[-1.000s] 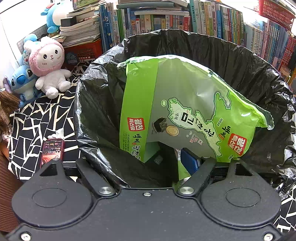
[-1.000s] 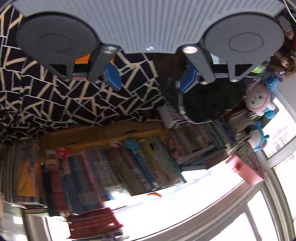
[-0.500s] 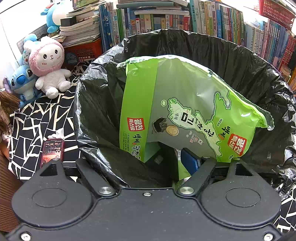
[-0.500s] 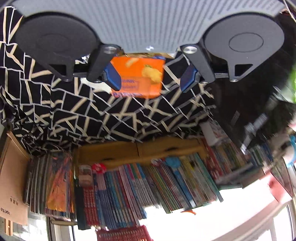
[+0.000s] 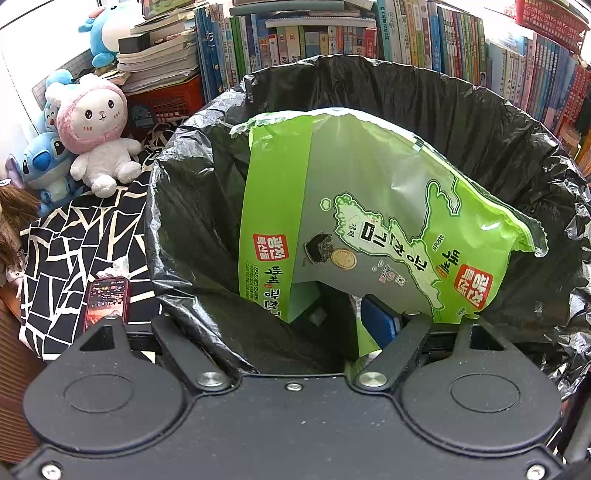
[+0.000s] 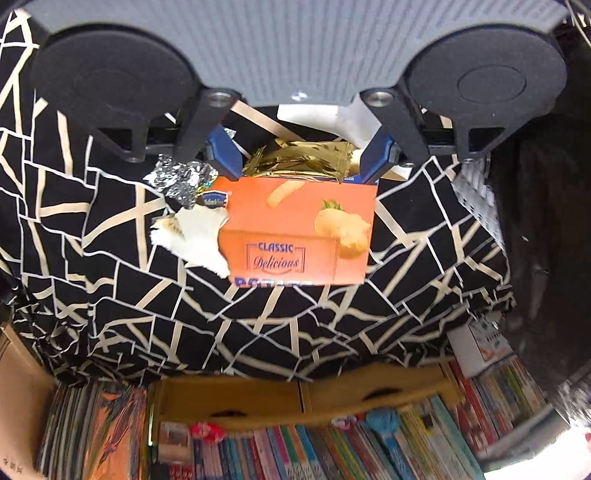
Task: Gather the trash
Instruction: 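Move the right tool back to the pile toward the gold foil, then close the right tool on the gold foil wrapper and lift it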
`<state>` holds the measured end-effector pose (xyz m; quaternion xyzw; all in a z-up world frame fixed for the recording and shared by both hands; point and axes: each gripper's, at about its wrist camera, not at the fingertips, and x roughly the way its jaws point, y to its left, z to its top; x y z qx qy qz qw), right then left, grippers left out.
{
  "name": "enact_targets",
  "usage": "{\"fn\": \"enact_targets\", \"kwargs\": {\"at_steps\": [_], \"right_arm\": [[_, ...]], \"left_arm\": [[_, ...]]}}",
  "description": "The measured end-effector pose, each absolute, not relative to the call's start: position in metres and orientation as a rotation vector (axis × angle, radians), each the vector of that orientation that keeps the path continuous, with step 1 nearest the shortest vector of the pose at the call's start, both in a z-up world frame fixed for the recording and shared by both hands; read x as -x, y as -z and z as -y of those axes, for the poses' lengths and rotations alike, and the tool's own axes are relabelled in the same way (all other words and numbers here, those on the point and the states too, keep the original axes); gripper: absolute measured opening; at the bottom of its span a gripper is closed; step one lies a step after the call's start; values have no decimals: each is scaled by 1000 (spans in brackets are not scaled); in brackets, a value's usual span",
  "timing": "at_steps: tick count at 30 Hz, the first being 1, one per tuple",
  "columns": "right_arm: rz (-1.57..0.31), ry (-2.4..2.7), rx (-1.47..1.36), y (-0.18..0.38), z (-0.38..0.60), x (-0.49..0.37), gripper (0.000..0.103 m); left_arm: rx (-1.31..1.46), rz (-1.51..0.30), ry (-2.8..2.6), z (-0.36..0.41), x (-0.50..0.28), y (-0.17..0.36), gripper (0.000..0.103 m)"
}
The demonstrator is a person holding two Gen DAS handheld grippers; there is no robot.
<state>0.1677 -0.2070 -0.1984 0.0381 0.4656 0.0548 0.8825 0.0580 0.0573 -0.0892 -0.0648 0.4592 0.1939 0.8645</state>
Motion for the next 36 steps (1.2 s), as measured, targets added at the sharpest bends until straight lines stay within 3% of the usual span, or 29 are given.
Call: {"fn": "enact_targets", "kwargs": {"at_steps": [14,19,23,36], "right_arm": [[-1051,-129,-7,227,195,-184,83],[-1038,-143,-38,224,201,-181,64],[-1006,-159,-84,219,210,-170,57],[-924,-164,-183,184,234,-139,57]], "left_arm": [[129,-964,-414,-56,-59,89,80],[130,-964,-413,-56,-59,89,80],[130,-963,-413,-56,-59,89,80],[133,-961,-412,-56,-60,89,81]]}}
